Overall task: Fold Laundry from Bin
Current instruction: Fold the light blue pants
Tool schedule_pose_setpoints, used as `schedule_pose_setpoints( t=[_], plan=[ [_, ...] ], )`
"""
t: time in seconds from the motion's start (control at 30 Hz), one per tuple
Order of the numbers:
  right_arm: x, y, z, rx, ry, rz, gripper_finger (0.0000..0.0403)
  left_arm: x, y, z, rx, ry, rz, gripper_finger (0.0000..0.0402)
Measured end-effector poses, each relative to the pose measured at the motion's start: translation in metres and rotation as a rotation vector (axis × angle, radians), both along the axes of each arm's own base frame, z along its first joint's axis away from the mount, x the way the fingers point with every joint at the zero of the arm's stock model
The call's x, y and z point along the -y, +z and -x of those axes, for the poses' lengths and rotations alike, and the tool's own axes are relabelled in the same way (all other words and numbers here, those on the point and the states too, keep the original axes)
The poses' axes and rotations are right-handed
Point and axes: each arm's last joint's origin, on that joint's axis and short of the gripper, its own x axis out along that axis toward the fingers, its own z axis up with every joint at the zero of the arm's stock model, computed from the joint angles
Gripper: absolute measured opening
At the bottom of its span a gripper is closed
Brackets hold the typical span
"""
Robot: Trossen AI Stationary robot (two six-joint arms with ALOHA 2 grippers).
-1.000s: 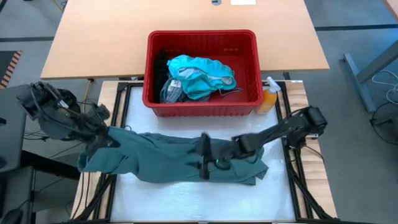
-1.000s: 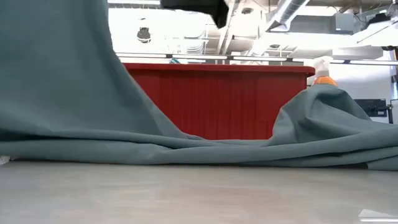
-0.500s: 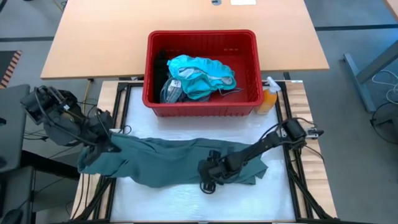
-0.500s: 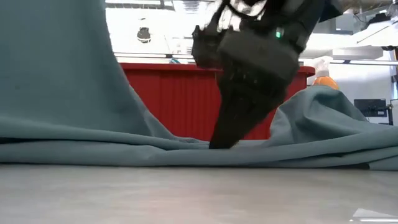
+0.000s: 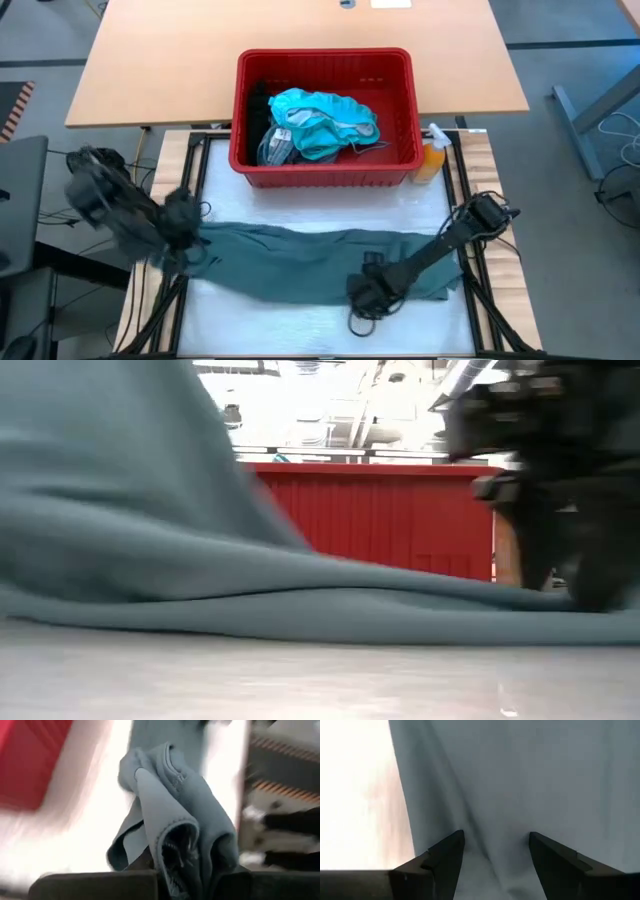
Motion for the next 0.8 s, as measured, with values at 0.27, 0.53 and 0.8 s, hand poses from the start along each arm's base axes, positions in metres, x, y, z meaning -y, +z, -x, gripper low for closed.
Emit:
schedule_pose_setpoints(
  t=[0.27,0.53,0.8],
  plan=[
    [-0.008,0.007,0.057,-0.059,-0.12,-0.048,0.0255,-0.007,-0.087,-0.006,-0.288,0.194,-0.084,0.0025],
    [0.007,0.065,0.032,0.273,-0.2,-0.142,0.0255,-0.016,-0.145,0.014,-0.673,0.176,0.063,0.0025],
    [0.032,0.071,-0.024,0.579,-0.184,-0.163,0.0255,-0.018,-0.172,0.02,-0.805,0.144,0.045,0.0026]
  ],
)
